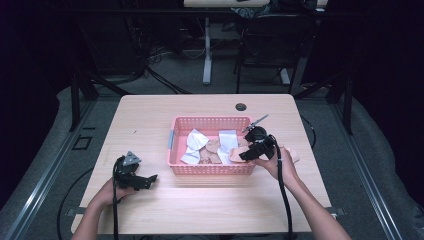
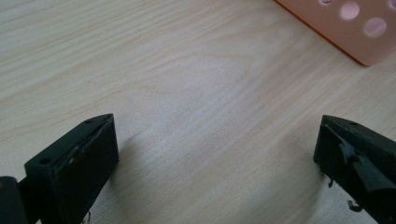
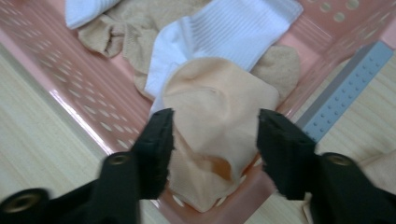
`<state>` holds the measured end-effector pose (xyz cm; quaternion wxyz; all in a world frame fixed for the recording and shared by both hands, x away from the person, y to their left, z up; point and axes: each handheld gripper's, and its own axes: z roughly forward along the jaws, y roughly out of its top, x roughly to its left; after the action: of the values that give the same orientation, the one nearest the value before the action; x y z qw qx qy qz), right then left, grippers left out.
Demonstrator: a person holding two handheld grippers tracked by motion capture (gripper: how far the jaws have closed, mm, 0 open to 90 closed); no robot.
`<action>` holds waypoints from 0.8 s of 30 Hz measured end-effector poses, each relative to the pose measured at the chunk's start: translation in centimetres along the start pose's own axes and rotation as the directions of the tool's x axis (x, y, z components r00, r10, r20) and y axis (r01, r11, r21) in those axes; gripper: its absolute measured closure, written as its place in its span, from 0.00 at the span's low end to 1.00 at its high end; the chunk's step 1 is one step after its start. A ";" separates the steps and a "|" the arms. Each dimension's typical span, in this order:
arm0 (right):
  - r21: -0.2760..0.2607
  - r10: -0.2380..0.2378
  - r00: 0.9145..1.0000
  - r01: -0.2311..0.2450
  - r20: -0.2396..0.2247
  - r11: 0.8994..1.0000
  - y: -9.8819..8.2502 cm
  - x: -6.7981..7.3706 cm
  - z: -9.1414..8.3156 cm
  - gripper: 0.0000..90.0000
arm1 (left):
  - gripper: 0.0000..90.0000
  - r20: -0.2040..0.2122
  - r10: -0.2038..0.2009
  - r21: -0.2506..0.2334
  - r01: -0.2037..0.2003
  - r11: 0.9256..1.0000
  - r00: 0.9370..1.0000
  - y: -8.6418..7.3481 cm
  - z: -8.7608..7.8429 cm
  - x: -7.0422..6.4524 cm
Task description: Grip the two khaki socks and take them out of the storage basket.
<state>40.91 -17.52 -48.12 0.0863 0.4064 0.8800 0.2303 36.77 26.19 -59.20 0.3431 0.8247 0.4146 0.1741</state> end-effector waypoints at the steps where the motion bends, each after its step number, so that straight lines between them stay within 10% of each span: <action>1: -0.007 -0.004 1.000 0.004 -0.012 1.000 0.0 0.0 -0.1 0.43 | 0.00 0.000 -0.001 0.000 0.001 1.000 1.000 0.0 0.0 0.0; 24: 0.052 0.001 1.000 -0.002 0.012 0.999 -0.4 0.3 1.0 0.68 | 0.00 0.001 0.002 0.001 -0.002 1.000 1.000 0.0 0.0 0.0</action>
<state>40.77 -17.18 -49.23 0.0807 0.4106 0.8848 0.2048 36.78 26.20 -59.20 0.3427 0.8252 0.4138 0.1740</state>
